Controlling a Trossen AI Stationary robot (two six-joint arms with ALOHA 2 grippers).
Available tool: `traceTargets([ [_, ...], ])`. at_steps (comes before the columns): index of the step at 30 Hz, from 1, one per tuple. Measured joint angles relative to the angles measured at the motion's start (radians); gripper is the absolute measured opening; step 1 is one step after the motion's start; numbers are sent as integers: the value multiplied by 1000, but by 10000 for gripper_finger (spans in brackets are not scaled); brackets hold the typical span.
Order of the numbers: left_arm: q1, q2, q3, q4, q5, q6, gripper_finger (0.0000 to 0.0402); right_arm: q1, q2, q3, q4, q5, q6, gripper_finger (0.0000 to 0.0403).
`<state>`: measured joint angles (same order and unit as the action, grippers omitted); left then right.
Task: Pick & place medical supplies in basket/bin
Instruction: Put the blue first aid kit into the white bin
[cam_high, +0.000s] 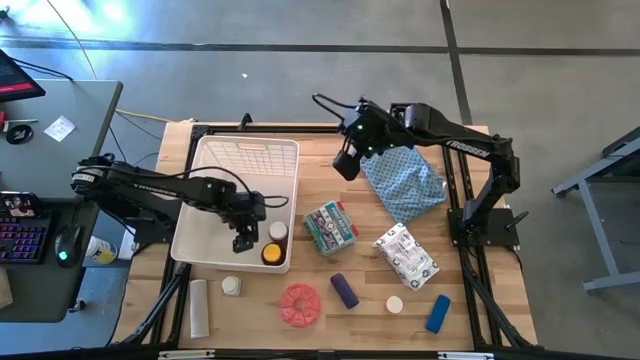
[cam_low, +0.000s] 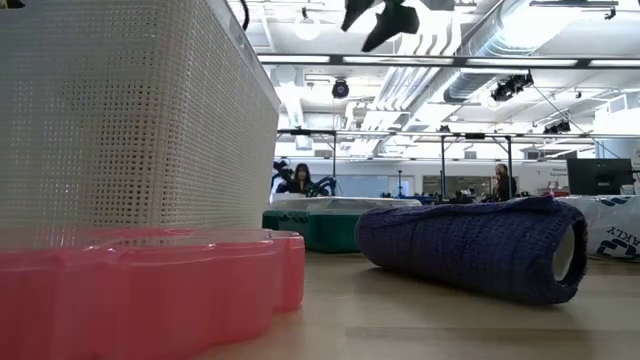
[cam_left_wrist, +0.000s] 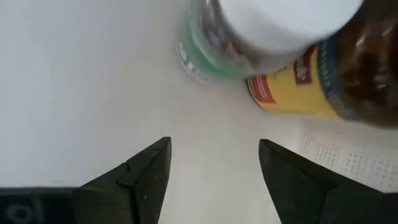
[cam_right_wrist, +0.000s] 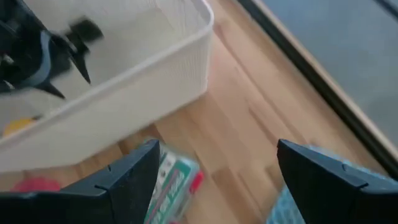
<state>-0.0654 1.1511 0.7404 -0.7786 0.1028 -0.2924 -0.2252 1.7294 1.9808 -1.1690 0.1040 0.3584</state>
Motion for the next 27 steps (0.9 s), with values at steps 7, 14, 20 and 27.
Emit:
traceTargets([
  [7, 0, 0, 113, -102, -120, 34, 275, 0, 56, 0, -161, -55, 12, 276],
  [14, 0, 0, 245, -251, -206, 29, 275, 21, 102, -1, -184, -106, 44, 243],
  [20, 0, 0, 414, -319, -282, 18, 275, 23, 148, -1, -257, -204, 51, 210],
  [27, 0, 0, 616, -351, -375, -12, 275, 22, 148, -90, -204, -204, 95, 176],
])
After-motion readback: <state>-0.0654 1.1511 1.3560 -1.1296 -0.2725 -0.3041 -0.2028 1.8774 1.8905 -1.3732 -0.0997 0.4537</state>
